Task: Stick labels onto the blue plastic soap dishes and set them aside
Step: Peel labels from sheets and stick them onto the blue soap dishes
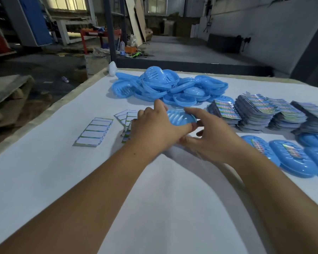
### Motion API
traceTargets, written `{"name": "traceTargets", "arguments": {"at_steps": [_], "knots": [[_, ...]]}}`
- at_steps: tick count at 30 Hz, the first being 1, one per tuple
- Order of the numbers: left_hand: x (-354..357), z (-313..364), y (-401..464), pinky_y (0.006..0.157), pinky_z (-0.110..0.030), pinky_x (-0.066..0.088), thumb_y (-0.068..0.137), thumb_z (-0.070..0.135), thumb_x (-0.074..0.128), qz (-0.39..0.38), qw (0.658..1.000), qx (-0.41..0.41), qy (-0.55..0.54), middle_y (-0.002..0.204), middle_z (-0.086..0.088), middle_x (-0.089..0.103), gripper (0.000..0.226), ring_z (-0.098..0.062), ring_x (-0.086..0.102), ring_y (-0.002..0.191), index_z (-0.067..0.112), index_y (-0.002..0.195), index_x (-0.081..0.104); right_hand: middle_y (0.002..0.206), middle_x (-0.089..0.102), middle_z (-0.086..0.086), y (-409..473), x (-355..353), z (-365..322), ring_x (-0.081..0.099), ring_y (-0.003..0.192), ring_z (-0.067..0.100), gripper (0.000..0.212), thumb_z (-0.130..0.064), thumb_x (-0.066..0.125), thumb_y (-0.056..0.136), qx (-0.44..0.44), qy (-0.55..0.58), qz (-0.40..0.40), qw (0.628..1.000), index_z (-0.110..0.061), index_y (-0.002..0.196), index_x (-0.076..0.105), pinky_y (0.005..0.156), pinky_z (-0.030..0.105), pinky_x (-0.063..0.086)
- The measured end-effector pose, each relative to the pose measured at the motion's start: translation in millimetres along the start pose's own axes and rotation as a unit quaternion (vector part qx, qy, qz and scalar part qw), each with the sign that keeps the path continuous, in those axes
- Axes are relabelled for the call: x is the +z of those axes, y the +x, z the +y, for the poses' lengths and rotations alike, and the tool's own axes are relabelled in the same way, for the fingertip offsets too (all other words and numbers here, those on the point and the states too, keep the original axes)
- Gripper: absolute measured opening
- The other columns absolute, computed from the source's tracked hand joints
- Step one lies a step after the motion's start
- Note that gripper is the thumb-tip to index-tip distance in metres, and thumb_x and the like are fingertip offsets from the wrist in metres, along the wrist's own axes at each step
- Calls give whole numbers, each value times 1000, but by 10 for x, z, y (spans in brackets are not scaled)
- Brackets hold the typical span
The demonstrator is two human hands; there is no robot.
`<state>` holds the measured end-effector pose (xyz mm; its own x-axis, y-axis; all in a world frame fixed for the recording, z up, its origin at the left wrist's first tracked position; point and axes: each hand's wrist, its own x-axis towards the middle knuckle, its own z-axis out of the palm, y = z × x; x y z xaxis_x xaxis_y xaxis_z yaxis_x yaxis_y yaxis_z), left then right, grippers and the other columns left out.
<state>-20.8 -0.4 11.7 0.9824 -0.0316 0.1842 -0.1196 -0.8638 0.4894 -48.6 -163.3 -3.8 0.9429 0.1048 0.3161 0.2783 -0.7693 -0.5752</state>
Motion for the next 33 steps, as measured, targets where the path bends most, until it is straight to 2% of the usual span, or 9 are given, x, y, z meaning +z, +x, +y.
{"name": "traceTargets", "arguments": {"at_steps": [3,10,13,16,19,21,25,29,33], "knots": [[42,32,-81,97,-44,45,55,94,56,6,1000,4,-3,124,0,59,95,-25,49,120,28,123,45,108,67,-23,5,-14,34,67,83,1,95,-78,61,55,1,-4,8,1000,-32,138,55,81,25,56],[16,-25,-148,92,-45,47,61,97,40,23,998,30,-41,110,8,59,80,-21,50,110,34,110,52,110,65,-24,38,-51,107,61,95,-8,72,-67,59,63,24,9,-9,1000,-38,129,56,80,19,49],[-20,-125,-106,88,-40,49,78,82,51,-1,995,44,-93,110,10,61,58,-18,55,106,33,108,57,113,65,-19,49,-92,139,63,99,2,77,-63,62,62,38,-13,-30,999,-34,134,56,88,28,53],[-48,-223,-58,74,-28,40,86,62,63,-7,993,45,-112,105,14,63,34,-11,57,99,33,103,60,119,65,-16,43,-118,164,64,99,3,85,-61,62,63,47,-28,-62,997,-35,143,52,76,11,48],[-72,-268,-23,76,-30,44,89,52,65,-1,994,46,-102,96,15,65,25,-10,60,95,31,103,64,116,66,-18,34,-130,156,63,88,-9,81,-62,62,60,50,-13,-86,995,-43,138,54,66,4,47],[-84,-290,-2,80,-30,47,89,47,66,-4,995,40,-89,93,14,66,24,-10,60,95,30,107,66,116,66,-17,30,-139,141,65,86,-4,77,-63,64,61,53,-15,-110,992,-44,135,55,69,10,51],[-77,-316,5,78,-27,50,86,42,70,-17,998,32,-56,91,13,68,23,-11,64,93,28,103,73,128,62,-7,24,-158,157,58,115,14,76,-54,70,72,44,-43,-149,987,-40,143,49,100,35,49],[-83,-299,-2,80,-32,57,84,43,70,-24,999,29,-29,87,8,73,21,-14,67,88,25,92,75,133,59,-6,46,-155,179,57,112,15,70,-41,73,86,45,-54,-170,983,-38,149,44,93,29,45],[-122,-296,-1,77,-36,59,86,44,68,-15,999,14,-36,80,7,72,21,-14,67,80,24,82,74,136,59,-10,44,-138,219,61,110,15,74,-35,74,85,48,-51,-160,985,-40,151,41,86,22,48]]}}
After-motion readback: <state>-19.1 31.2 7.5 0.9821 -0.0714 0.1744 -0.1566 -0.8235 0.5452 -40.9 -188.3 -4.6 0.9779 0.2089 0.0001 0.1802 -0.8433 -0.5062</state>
